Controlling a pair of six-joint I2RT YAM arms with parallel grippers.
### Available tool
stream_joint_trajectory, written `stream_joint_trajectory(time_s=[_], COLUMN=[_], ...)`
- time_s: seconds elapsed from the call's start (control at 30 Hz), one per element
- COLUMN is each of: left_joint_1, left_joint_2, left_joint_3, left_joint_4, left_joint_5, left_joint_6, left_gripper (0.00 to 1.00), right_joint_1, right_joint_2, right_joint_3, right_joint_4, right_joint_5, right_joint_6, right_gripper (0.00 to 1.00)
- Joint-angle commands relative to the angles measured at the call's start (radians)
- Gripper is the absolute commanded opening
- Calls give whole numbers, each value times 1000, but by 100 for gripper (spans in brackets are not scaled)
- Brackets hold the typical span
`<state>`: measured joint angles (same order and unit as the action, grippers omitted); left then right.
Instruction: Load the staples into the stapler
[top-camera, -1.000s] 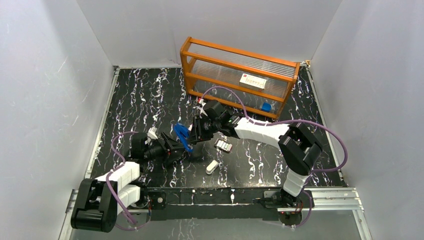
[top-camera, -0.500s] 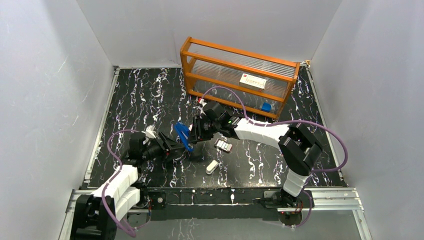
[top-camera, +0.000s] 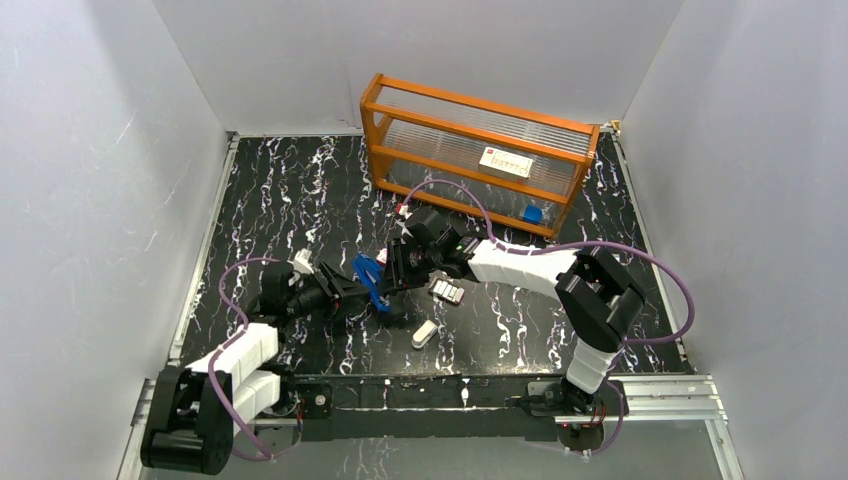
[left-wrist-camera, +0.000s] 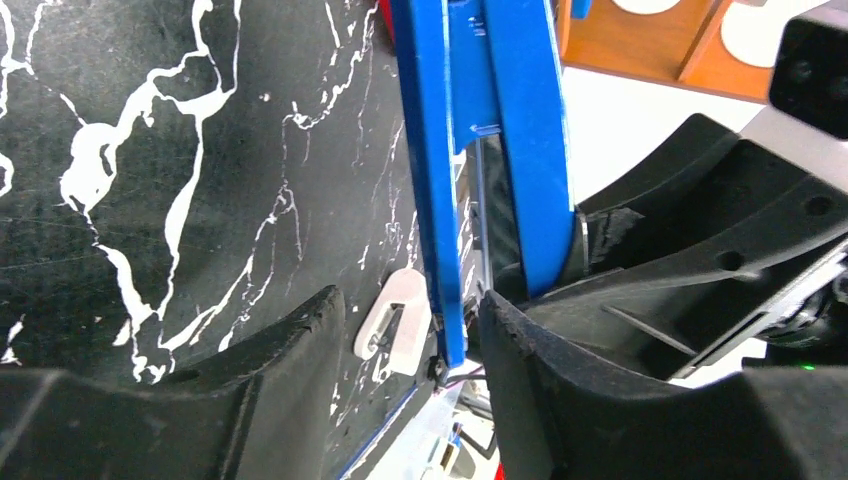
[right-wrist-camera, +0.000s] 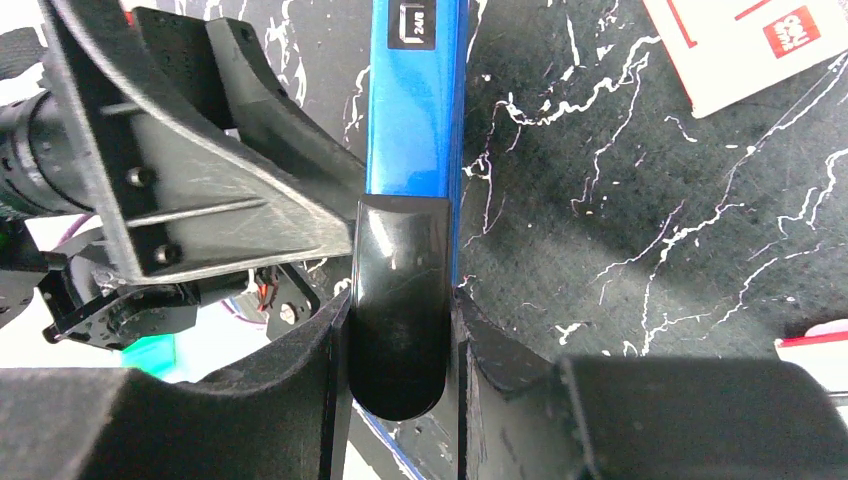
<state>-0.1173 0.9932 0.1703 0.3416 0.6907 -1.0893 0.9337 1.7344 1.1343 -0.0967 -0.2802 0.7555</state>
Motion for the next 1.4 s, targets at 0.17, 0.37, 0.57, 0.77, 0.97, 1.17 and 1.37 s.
stream_joint_trajectory(time_s=[0.17, 0.37, 0.57, 0.77, 0.97, 1.17, 1.37], left_joint_1=[-27, -66, -85, -87, -87, -90, -91], left_joint_2=[107, 147, 168, 157, 61, 5, -25], left_joint_3=[33, 51, 75, 107, 116, 155, 163], left_joint_4=[91, 75, 60, -3, -94, -104, -131], left_joint_5=[95, 59, 47, 78, 136, 179, 213], left_joint_6=[16, 21, 34, 97, 186, 194, 213], left_gripper=[37, 35, 27, 0, 0, 0, 0], right_joint_1=[4, 4, 7, -2, -91, -151, -233], right_joint_2=[-52, -39, -39, -71, -128, -147, -156], right_joint_3=[5, 1, -7, -18, 22, 118, 165], right_joint_4=[174, 204, 206, 136, -45, -185, -227], right_joint_5=[-81, -102, -97, -64, -123, -119, -85], right_joint_6=[56, 80, 77, 44, -42, -113, -120], right_gripper=[24, 24, 24, 24, 24, 23, 23])
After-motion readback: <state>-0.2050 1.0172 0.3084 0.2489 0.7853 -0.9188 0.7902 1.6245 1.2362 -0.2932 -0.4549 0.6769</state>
